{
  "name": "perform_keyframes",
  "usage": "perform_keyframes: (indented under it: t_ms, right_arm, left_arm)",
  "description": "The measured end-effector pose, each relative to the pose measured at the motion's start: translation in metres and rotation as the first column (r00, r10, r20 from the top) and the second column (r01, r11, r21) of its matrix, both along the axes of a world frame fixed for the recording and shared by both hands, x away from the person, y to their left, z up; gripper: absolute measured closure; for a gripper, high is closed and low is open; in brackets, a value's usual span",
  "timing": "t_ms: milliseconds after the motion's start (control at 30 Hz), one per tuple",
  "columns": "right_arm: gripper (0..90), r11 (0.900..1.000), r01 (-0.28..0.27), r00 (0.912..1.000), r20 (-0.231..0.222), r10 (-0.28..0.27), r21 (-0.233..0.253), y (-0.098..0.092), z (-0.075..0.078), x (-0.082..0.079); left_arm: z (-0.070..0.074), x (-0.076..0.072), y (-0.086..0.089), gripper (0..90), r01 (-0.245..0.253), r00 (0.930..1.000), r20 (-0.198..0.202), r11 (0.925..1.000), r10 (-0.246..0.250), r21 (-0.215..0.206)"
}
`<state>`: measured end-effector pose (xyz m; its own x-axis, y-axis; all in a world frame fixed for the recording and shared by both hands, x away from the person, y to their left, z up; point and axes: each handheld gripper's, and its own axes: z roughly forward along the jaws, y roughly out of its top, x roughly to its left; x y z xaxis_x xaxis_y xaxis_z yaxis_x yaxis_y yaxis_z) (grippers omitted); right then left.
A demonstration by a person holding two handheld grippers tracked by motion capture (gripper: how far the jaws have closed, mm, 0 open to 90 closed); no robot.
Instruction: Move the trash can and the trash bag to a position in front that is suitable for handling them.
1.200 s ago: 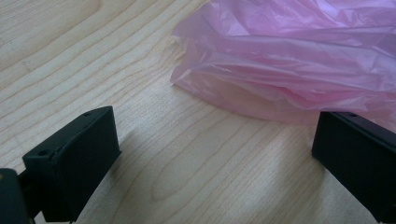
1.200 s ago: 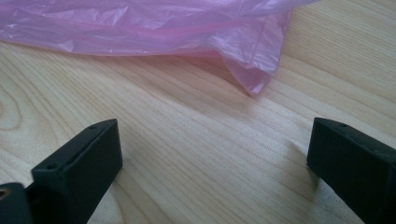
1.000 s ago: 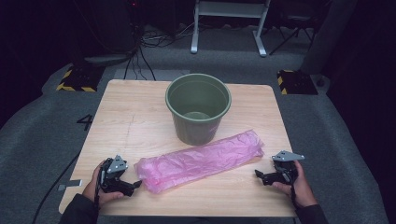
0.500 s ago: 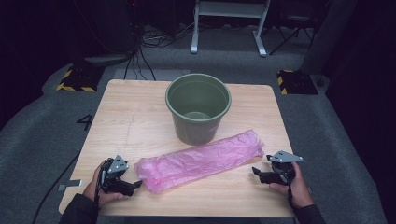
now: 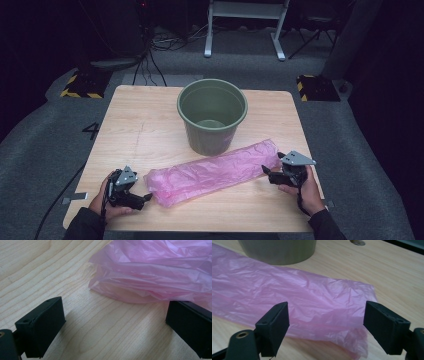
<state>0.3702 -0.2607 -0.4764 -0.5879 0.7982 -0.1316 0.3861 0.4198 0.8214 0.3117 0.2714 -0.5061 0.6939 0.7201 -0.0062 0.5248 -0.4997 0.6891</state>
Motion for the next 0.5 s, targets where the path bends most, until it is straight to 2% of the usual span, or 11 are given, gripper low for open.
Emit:
perform_keyframes:
  t_ms: [67, 167, 333, 500]
  right_arm:
    - [21.3, 1.000, 0.016, 0.9998, -0.014, -0.016, -0.005, 0.000, -0.002, 0.006]
    - [20.8, 0.999, 0.041, 0.9975, -0.057, -0.042, -0.009, 0.001, -0.010, 0.016]
    - [21.4, 0.997, 0.067, 0.9910, -0.113, -0.072, -0.048, 0.005, -0.024, 0.026]
    - [24.5, 0.998, 0.058, 0.9884, -0.140, -0.060, -0.018, 0.004, -0.026, 0.030]
  left_arm:
    - [0.000, 0.000, 0.000, 2.0, 0.000, 1.0000, 0.000, 1.0000, 0.000, 0.000]
    - [0.000, 0.000, 0.000, 2.1, -0.001, 1.0000, 0.003, 1.0000, 0.001, 0.001]
    - [0.000, 0.000, 0.000, 2.1, -0.006, 1.0000, 0.003, 1.0000, 0.006, 0.000]
    - [0.000, -0.001, 0.000, 2.1, -0.006, 1.0000, 0.005, 1.0000, 0.006, 0.001]
